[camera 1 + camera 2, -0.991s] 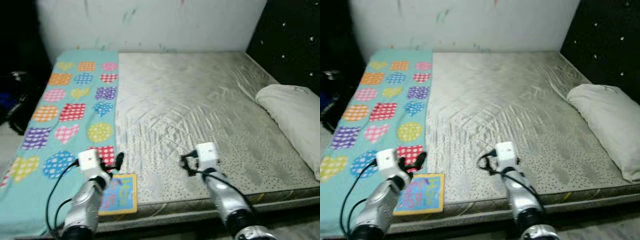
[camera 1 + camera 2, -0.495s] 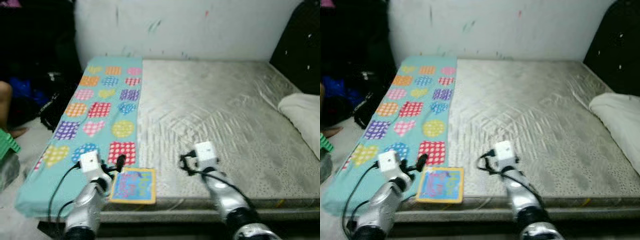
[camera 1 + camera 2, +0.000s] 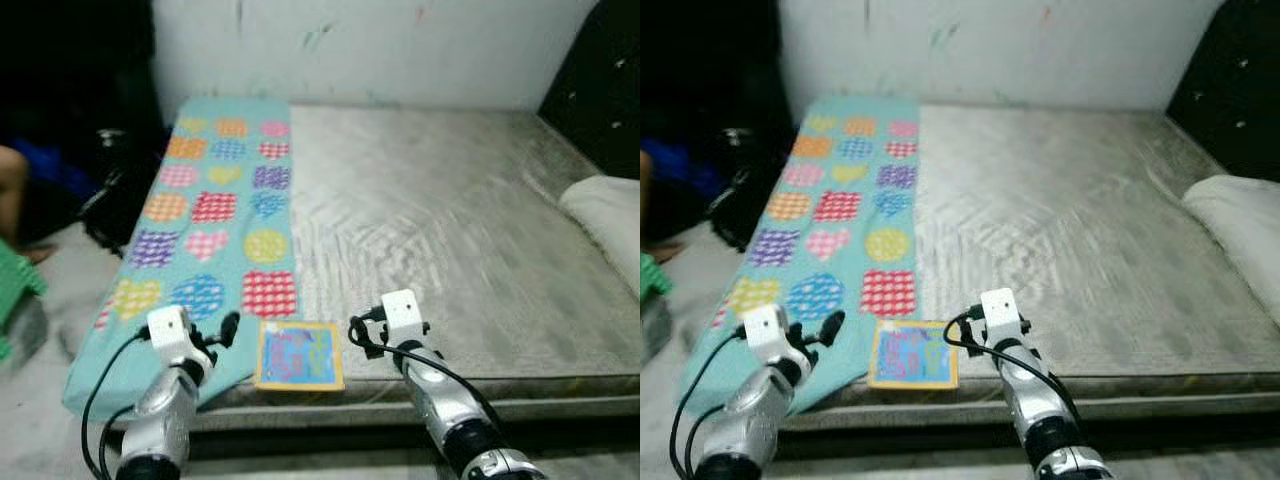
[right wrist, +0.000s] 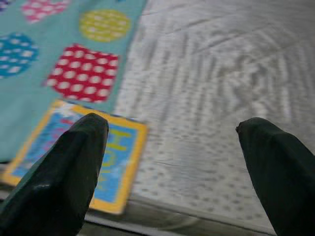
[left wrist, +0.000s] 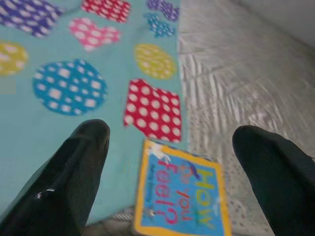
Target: Clean up the room
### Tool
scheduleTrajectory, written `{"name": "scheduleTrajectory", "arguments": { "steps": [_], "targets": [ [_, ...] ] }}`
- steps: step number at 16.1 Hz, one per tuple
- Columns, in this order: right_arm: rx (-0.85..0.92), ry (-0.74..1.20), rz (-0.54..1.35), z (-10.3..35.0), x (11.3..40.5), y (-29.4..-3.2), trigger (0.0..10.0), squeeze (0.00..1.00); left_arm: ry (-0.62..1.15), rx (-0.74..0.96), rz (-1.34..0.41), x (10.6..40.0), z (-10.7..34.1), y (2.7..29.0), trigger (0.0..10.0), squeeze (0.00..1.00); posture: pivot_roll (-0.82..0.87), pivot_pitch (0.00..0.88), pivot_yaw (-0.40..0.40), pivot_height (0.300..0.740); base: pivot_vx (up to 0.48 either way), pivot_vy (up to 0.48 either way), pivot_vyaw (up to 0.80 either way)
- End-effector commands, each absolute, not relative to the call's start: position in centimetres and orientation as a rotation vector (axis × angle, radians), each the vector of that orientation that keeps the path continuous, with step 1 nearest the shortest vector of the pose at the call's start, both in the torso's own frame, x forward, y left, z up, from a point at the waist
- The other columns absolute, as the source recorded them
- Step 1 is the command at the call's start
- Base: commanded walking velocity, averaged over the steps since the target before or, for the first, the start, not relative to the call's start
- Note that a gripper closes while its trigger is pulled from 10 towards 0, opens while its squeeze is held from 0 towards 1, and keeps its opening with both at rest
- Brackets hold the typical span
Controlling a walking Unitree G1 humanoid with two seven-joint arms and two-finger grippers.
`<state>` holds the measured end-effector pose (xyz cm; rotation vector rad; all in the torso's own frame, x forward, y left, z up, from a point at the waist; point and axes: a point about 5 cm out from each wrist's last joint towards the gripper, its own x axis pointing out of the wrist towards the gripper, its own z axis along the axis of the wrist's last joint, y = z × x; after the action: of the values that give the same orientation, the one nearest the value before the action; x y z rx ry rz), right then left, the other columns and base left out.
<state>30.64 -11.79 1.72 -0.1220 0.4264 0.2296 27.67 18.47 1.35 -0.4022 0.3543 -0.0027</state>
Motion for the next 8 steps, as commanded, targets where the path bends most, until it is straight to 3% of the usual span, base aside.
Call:
{"name": "scheduleTrajectory", "arguments": {
  "steps": [1, 8],
  "targets": [
    [-0.131, 0.425, 0.202, 1.9, 30.9, -12.99, 10.0, 0.0, 0.359, -0.417, -0.022, 27.84, 1.33, 17.55, 10.0, 0.0, -0.09, 0.0, -0.035, 0.74, 0.0, 0.352, 0.0],
    [-0.127, 0.423, 0.209, 1.99, 31.08, -12.92, 10.0, 0.0, 0.312, -0.472, -0.027, 28.14, 1.8, 17.7, 10.0, 0.0, -0.09, 0.0, -0.038, 0.74, 0.0, 0.0, 0.0]
  ]
}}
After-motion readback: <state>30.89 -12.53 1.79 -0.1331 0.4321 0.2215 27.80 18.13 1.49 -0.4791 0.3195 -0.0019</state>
